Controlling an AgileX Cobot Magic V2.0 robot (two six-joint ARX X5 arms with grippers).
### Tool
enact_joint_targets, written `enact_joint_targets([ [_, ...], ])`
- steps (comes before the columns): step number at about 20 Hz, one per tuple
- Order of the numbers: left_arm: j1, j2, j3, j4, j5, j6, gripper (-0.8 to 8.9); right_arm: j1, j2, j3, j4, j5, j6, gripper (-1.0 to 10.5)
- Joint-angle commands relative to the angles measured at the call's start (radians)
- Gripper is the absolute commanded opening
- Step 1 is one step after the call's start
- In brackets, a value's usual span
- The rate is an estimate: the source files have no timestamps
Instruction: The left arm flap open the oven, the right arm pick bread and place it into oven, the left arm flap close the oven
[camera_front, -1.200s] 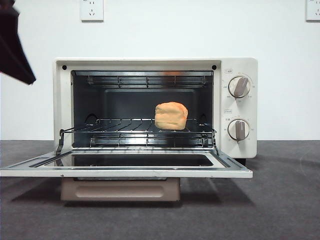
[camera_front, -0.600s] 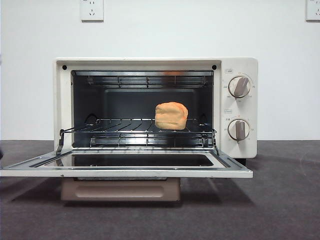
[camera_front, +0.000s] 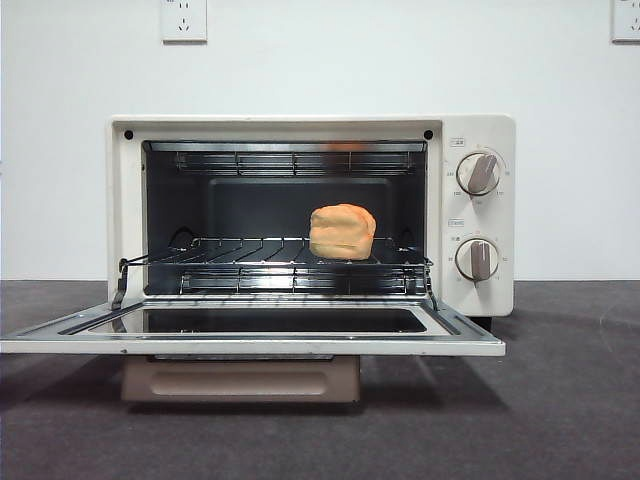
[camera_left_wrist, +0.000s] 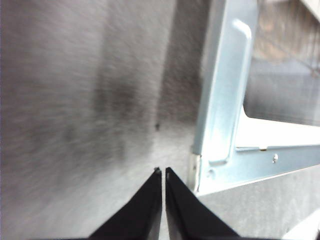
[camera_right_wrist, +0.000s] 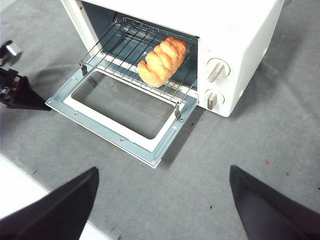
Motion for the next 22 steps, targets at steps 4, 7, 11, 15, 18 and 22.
enact_joint_targets([
  [4, -0.001, 0.080, 0.003, 0.076, 0.047, -0.003, 0.13, 0.006, 0.005, 0.016, 0.010, 0.001, 0.003, 4.2],
  [7, -0.001, 0.081, 0.003, 0.100, 0.091, -0.019, 0.13, 0.006, 0.005, 0.016, 0.010, 0.001, 0.004, 4.2],
  [11, 0.001, 0.076, 0.006, 0.184, 0.167, -0.089, 0.14, 0.006, 0.005, 0.016, 0.010, 0.001, 0.014, 4.2],
  [15, 0.001, 0.058, 0.027, 0.317, 0.236, -0.224, 0.14, 0.006, 0.005, 0.016, 0.011, 0.001, 0.026, 4.2],
  [18, 0.001, 0.052, 0.071, 0.419, 0.241, -0.332, 0.14, 0.006, 0.005, 0.016, 0.010, 0.001, 0.031, 4.2],
  [22, 0.001, 0.052, 0.114, 0.608, 0.198, -0.478, 0.15, 0.006, 0.005, 0.016, 0.011, 0.002, 0.034, 4.2],
])
